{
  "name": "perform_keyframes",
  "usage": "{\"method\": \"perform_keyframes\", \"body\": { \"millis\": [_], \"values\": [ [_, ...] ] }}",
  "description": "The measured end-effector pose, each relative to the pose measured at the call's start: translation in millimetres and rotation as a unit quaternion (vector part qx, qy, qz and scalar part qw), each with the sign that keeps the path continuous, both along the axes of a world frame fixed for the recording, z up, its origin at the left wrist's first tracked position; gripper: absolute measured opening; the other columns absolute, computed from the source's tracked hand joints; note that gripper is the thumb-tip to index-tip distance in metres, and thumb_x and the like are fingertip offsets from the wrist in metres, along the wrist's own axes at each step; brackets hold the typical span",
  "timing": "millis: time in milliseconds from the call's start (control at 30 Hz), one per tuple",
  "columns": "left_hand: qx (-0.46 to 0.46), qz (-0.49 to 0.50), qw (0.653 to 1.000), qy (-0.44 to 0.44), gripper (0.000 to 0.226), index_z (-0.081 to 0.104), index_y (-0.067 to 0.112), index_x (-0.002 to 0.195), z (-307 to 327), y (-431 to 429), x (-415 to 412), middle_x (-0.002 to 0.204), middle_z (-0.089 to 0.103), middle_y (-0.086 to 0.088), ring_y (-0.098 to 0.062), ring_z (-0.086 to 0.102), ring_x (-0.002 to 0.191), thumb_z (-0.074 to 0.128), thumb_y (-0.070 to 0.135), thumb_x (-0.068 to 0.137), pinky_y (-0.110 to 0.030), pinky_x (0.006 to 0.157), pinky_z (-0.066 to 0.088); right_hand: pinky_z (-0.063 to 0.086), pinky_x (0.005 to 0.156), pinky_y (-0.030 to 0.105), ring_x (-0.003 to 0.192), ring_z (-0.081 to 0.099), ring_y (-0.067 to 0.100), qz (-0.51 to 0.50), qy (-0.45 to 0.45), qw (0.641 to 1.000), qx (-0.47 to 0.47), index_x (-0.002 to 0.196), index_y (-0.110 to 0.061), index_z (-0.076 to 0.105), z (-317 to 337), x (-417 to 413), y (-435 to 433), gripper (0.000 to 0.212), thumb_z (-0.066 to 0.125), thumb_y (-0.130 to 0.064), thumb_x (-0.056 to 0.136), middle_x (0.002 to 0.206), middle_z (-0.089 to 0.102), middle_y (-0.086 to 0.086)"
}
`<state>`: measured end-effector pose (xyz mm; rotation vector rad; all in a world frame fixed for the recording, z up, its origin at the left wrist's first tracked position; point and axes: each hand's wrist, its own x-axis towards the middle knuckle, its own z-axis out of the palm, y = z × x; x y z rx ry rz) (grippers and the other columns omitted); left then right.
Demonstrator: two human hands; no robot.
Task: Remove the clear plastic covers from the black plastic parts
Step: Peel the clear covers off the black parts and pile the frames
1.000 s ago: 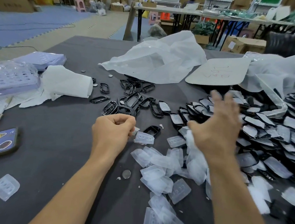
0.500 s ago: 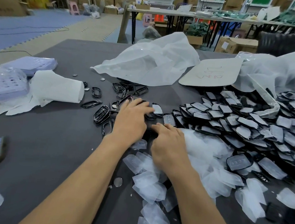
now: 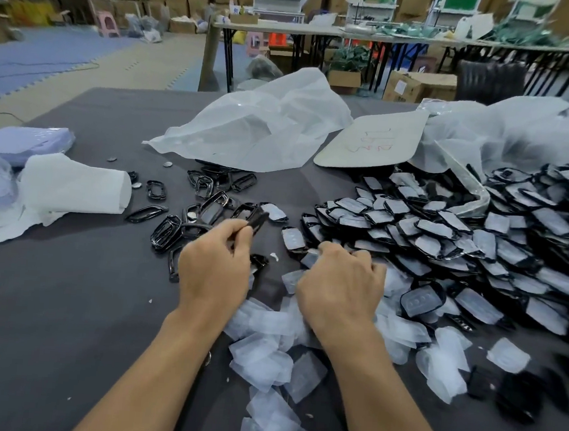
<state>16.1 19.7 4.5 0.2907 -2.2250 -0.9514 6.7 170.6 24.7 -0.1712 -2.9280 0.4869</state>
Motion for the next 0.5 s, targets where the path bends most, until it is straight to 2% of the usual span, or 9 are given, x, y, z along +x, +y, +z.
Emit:
{"method": "perform_keyframes", "body": {
  "millis": [67,133,233,300,400,467,500],
  "values": [
    [0.063,-0.055,0.996,-0.027,0.017,0.072,0.036,0.088,-2.9,0.8,12.4,0.063,0.068,0.019,0.002,0.067,0.066,0.064,0.024,0.099,-0.005,0.063,0.043,0.031,0.095,0.037,0.113,0.052,0.018,0.011,0.003,1.0,-0.009,0.111,-0.034,0.067,-1.8,1.7,2.5,0.029,0.056,-0.018,0.09,0.104,0.069,-0.009],
    [0.084,-0.075,0.993,-0.041,0.019,0.069,0.038,0.078,0.0,3.7,23.9,0.07,0.069,0.026,0.007,0.067,0.072,0.066,0.03,0.095,-0.003,0.065,0.043,0.03,0.096,0.035,0.11,0.055,0.017,0.015,0.035,0.999,-0.032,0.113,-0.033,0.07,-3.5,4.3,3.7,0.034,0.056,-0.012,0.091,0.098,0.072,-0.008],
    [0.115,-0.085,0.988,-0.063,0.017,0.073,0.039,0.074,2.9,6.2,37.8,0.069,0.071,0.024,0.009,0.065,0.073,0.07,0.041,0.09,0.0,0.066,0.041,0.026,0.101,0.031,0.109,0.058,0.016,0.031,0.081,0.993,-0.076,0.121,-0.032,0.072,-6.3,7.1,7.3,0.032,0.062,-0.018,0.094,0.1,0.074,-0.005],
    [0.162,-0.086,0.981,-0.058,0.015,0.076,0.041,0.077,3.1,5.0,42.6,0.076,0.073,0.026,0.011,0.067,0.075,0.078,0.031,0.087,0.001,0.067,0.043,0.024,0.104,0.027,0.11,0.059,0.015,0.062,0.089,0.989,-0.104,0.121,-0.031,0.072,-8.0,6.8,8.9,0.028,0.064,-0.024,0.094,0.104,0.074,-0.004],
    [0.176,-0.083,0.979,-0.053,0.047,0.074,0.052,0.093,3.0,3.4,43.2,0.088,0.072,0.03,0.016,0.066,0.076,0.075,0.006,0.088,0.002,0.068,0.045,0.022,0.105,0.025,0.111,0.06,0.015,0.1,0.09,0.982,-0.129,0.112,-0.028,0.075,-8.0,6.6,8.3,0.023,0.066,-0.023,0.091,0.103,0.075,-0.005],
    [0.19,-0.083,0.977,-0.048,0.064,0.068,0.06,0.11,2.8,2.3,40.1,0.094,0.072,0.03,0.018,0.064,0.076,0.072,0.0,0.089,0.001,0.064,0.046,0.021,0.107,0.027,0.115,0.054,0.017,0.106,0.092,0.983,-0.116,0.109,-0.025,0.076,-7.4,6.2,6.4,0.023,0.072,-0.022,0.086,0.105,0.073,-0.003],
    [0.198,-0.088,0.975,-0.043,0.071,0.063,0.06,0.123,1.8,1.4,37.6,0.101,0.072,0.033,0.018,0.066,0.083,0.072,-0.002,0.088,0.001,0.065,0.047,0.021,0.108,0.03,0.116,0.051,0.019,0.106,0.09,0.985,-0.101,0.11,-0.023,0.075,-7.3,6.2,4.3,0.026,0.075,-0.023,0.084,0.107,0.071,-0.001]
  ]
}}
